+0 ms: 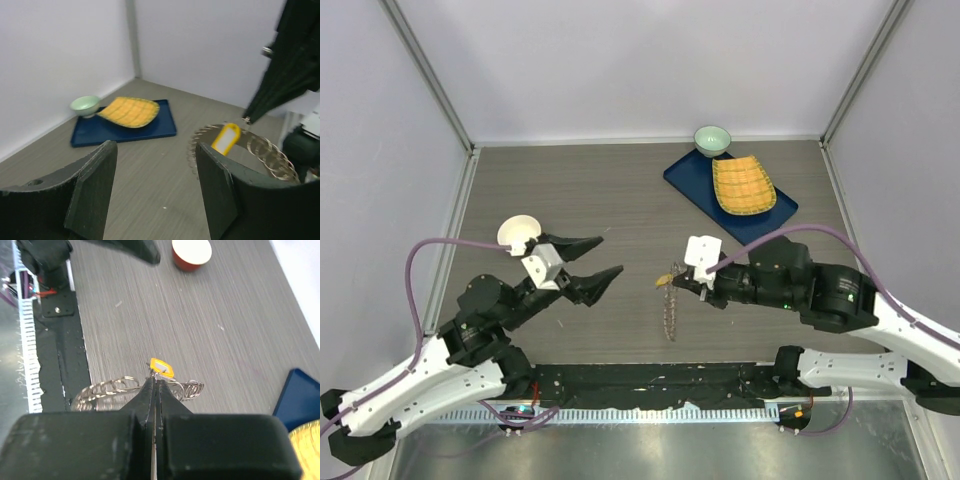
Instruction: Remove the keys from the keyring
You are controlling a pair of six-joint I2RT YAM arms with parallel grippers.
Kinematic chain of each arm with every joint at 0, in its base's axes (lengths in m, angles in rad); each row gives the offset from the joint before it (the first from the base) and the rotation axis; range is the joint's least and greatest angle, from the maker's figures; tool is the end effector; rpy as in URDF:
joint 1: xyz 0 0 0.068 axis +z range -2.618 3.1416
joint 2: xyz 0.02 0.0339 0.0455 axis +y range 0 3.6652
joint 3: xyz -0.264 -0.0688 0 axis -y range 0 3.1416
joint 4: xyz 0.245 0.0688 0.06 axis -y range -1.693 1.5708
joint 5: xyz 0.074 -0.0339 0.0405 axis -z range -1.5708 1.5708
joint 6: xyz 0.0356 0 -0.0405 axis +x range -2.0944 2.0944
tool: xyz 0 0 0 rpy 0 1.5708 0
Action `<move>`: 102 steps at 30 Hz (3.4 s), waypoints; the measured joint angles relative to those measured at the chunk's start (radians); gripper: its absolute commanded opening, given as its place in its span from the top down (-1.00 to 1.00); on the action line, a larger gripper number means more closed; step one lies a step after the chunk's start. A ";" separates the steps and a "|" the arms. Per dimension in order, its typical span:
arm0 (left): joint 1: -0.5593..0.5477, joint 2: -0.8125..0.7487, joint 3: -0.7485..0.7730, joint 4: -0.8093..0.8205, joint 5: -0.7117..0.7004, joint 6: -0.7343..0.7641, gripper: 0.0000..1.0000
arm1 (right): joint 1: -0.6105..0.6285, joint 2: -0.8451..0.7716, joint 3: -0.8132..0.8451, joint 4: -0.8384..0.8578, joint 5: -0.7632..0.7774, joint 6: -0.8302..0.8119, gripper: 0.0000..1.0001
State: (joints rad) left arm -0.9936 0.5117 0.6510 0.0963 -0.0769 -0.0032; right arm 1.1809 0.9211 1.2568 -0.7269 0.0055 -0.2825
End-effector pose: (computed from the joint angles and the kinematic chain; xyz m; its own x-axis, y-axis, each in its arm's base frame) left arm 0.0735 -0.1079 0.3618 0.1248 -0.1975 -0.9723 0.7952 0.6060 -0.0210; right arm 0.0660 0.1601 0.4193 0.1181 -0.4460 -0.8872 -0.9268 0.2712 -0.2597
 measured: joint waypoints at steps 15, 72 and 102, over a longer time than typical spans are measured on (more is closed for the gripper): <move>0.000 0.128 0.053 0.027 0.498 -0.072 -0.56 | 0.000 -0.139 -0.198 0.276 -0.153 0.056 0.99; -0.008 0.253 -0.141 0.369 0.438 -0.367 1.00 | -0.004 -0.297 -0.442 0.671 -0.116 0.246 0.98; -0.006 0.179 0.224 -0.209 0.506 -0.130 -0.46 | -0.003 -0.336 -0.442 0.620 -0.216 0.332 0.99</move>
State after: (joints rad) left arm -0.9993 0.6903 0.8749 -0.1127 0.4294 -0.1329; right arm 1.1774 0.5850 0.8150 -0.1074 -0.2100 0.0490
